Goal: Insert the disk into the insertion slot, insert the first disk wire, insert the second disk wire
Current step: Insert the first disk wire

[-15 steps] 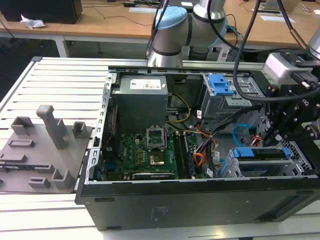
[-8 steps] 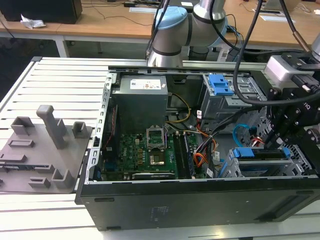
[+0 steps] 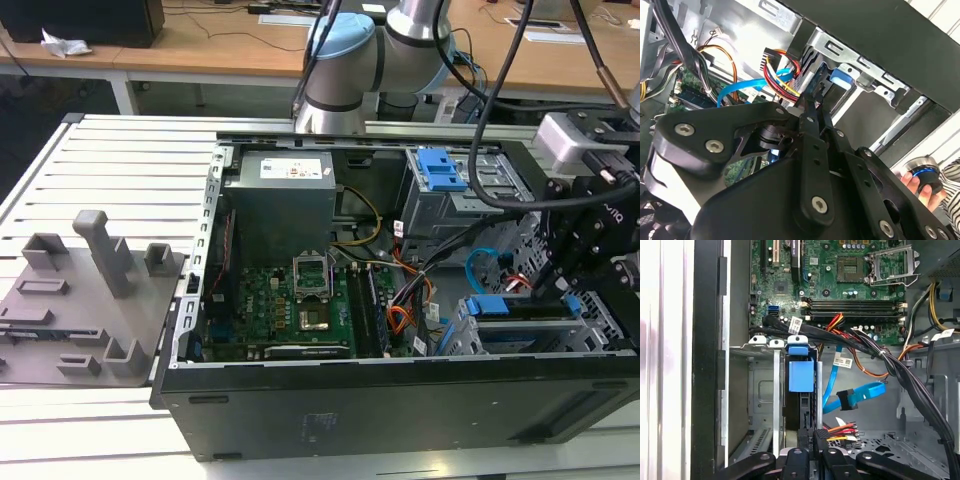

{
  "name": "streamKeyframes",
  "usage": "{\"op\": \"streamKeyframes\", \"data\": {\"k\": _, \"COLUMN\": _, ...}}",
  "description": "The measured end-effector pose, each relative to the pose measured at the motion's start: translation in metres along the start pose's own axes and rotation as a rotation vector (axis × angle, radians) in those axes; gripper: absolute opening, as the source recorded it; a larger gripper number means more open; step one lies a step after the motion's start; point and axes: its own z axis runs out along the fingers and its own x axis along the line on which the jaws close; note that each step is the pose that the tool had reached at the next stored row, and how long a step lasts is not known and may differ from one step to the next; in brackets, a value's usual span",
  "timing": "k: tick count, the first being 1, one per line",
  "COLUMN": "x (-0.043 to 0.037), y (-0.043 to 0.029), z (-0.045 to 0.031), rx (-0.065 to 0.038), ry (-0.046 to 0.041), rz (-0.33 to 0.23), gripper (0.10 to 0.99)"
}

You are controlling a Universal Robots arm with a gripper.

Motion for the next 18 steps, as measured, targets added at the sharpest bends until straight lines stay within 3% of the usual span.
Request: {"op": "streamKeyframes", "data": {"k": 18, "x": 0.0012, "y": -0.0049, "z": 0.0085, "rx": -0.002, "ry": -0.0017, "rz": 0.001, "gripper": 0.184}}
